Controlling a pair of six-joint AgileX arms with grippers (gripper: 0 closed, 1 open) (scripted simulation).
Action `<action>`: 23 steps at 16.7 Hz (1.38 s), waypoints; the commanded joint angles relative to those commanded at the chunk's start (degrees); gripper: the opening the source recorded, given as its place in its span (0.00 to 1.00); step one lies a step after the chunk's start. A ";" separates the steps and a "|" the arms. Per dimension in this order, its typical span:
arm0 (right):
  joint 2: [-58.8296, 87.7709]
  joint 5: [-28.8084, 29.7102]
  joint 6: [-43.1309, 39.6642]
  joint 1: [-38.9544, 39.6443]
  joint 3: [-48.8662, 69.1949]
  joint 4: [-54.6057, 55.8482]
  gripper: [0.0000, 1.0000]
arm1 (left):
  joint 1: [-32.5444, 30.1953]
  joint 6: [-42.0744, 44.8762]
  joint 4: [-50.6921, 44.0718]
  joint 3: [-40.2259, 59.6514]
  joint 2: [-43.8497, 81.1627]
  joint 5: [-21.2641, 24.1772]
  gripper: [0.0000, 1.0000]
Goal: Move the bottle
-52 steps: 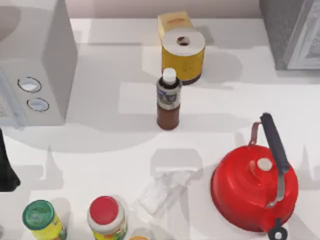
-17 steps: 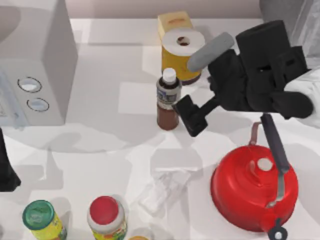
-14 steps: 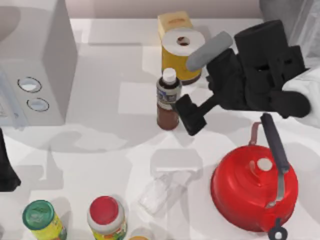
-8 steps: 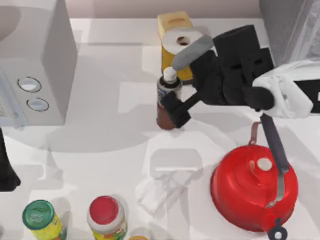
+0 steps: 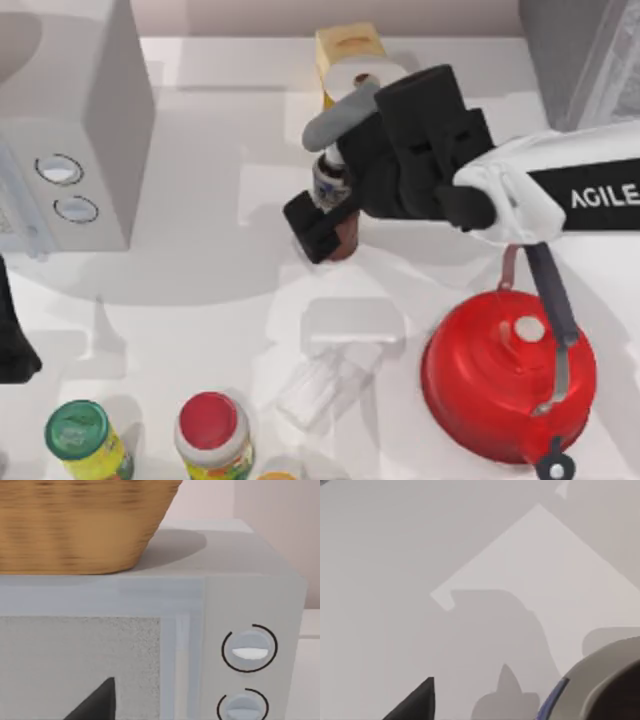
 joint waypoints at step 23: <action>0.00 0.00 0.00 0.00 0.00 0.00 0.00 | 0.00 0.00 0.00 0.00 0.00 0.00 1.00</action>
